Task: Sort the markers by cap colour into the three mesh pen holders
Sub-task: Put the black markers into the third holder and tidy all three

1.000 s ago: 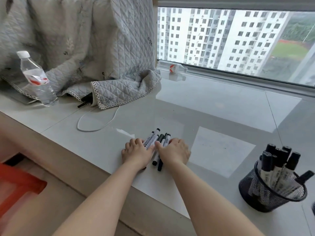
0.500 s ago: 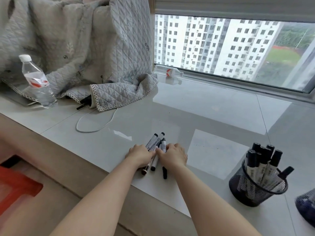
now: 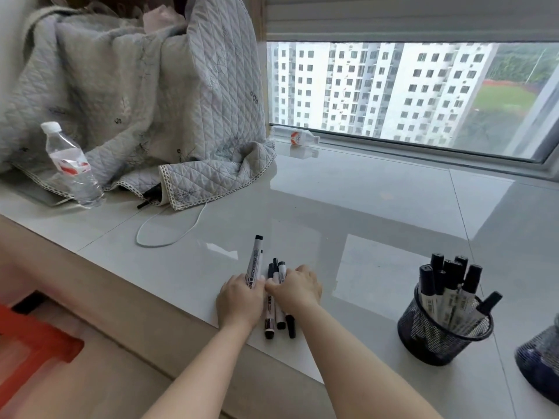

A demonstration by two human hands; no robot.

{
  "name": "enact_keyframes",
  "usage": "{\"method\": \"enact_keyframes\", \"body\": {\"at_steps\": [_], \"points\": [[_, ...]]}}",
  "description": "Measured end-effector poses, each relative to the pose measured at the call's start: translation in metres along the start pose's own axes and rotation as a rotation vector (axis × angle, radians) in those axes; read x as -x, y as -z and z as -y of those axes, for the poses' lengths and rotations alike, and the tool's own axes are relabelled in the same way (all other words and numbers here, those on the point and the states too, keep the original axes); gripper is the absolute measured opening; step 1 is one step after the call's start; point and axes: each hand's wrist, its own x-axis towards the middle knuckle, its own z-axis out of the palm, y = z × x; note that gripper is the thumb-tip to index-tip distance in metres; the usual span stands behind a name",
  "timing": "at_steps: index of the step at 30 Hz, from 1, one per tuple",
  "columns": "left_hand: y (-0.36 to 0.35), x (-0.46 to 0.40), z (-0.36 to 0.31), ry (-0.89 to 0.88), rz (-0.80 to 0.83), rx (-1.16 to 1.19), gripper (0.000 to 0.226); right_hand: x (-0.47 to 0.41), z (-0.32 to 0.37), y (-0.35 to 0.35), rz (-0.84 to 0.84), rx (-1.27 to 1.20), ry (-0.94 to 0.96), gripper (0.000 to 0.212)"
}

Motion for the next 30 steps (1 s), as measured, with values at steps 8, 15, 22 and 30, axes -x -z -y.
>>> {"method": "enact_keyframes", "body": {"at_steps": [8, 15, 22, 30], "points": [[0.002, 0.004, -0.002, 0.040, 0.014, 0.128, 0.031, 0.022, -0.013, -0.001, -0.052, -0.001, 0.051, 0.036], [0.005, 0.035, -0.032, 0.149, 0.213, 0.538, 0.024, 0.052, -0.034, 0.022, 0.052, -0.152, -0.068, 0.015], [0.005, 0.070, -0.066, 0.243, 0.343, 0.947, 0.012, 0.094, -0.063, 0.066, -0.058, -0.736, -0.129, 0.003], [0.001, 0.099, -0.124, 0.012, 0.499, 0.938, 0.005, 0.130, -0.124, 0.161, -0.333, -0.776, 0.093, 0.032]]}}
